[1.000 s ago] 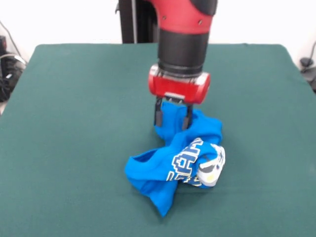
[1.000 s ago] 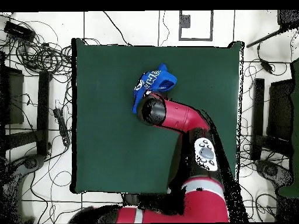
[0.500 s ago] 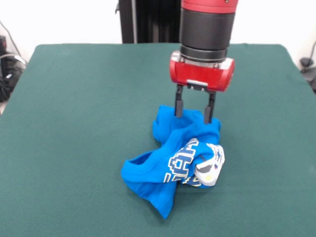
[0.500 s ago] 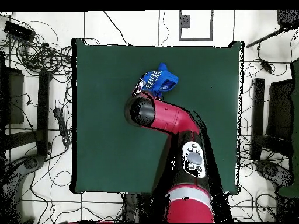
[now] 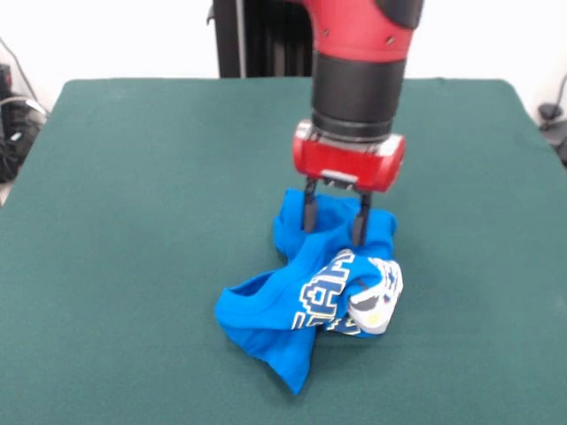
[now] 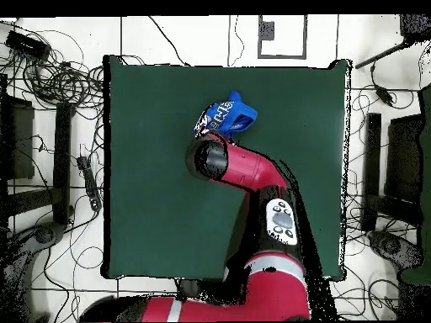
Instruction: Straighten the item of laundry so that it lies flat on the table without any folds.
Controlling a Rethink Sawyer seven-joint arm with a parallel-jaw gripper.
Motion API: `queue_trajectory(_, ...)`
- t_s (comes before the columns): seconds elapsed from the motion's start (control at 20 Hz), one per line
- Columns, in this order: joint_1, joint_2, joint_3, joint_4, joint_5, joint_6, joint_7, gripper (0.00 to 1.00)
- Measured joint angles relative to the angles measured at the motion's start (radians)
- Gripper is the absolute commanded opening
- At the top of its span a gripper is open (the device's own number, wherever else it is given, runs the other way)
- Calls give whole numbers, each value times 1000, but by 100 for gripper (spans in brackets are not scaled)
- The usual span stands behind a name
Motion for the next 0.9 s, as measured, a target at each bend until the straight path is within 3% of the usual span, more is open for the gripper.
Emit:
queue_trajectory(0.35, -71, 91, 0, -51, -2, -27, 0, 100)
queue_trajectory(0.4, -83, 119, 0, -68, -2, -33, 0, 0)
queue_trajectory(0.9, -51, 133, -33, -92, -3, -37, 0, 0)
